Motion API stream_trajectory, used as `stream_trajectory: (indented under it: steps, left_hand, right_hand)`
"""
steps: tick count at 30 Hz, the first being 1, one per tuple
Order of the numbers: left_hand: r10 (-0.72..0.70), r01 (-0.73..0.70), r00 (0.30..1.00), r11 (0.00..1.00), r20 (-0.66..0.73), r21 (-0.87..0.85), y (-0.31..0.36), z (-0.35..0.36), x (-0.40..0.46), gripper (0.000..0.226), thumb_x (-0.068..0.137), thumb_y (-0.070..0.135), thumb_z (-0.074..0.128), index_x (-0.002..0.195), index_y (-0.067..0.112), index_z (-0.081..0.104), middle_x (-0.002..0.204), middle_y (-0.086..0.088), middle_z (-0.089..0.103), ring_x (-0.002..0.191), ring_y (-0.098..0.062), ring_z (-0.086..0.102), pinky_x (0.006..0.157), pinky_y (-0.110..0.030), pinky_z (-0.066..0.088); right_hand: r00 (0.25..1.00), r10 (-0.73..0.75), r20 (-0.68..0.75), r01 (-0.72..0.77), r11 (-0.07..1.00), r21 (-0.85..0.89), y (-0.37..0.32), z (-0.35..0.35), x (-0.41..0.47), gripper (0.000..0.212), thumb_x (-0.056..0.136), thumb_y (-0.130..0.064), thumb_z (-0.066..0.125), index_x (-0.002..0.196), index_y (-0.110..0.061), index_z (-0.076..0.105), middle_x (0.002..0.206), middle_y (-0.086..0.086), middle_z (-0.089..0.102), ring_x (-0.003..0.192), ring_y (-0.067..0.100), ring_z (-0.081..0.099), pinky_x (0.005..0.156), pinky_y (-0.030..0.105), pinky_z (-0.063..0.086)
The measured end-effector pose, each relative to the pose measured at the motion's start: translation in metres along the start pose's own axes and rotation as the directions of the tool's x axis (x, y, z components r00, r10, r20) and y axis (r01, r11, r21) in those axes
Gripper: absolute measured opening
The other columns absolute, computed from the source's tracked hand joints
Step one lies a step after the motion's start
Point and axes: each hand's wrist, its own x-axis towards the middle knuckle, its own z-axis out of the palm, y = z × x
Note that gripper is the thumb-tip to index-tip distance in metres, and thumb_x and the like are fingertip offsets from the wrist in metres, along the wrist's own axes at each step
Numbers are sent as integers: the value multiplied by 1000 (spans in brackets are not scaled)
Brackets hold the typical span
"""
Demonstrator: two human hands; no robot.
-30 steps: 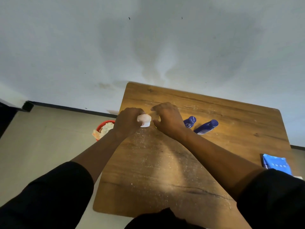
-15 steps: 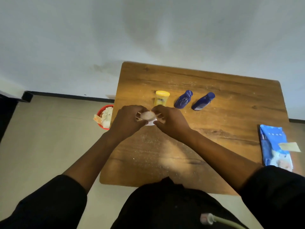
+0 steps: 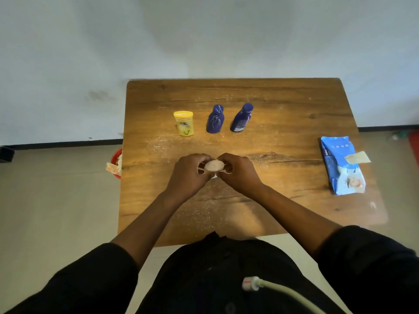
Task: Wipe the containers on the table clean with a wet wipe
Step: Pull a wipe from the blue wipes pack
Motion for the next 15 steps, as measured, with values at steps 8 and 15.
stream_trajectory:
  steps: [8,15]
  left_hand:
    - [27,-29,999,999,47,42,10,36,-4,36,82,22,83,117,21,75,117,5,76,103,-10,70,89,-33,59]
    - [2,-6,998,996,55,89,10,42,-5,38,84,22,81,122,23,73,119,6,75,108,-11,69,93,-35,58]
  right_hand:
    - [998,62,-29,-62,998,-10,29,-5,-25,30,85,-16,78,114,-19,74,105,1,80,95,22,73,81,39,59]
    - [998,55,-19,-54,998,34,35,-6,-26,33,85,-14,78,117,-18,72,107,3,79,98,21,73,85,43,61]
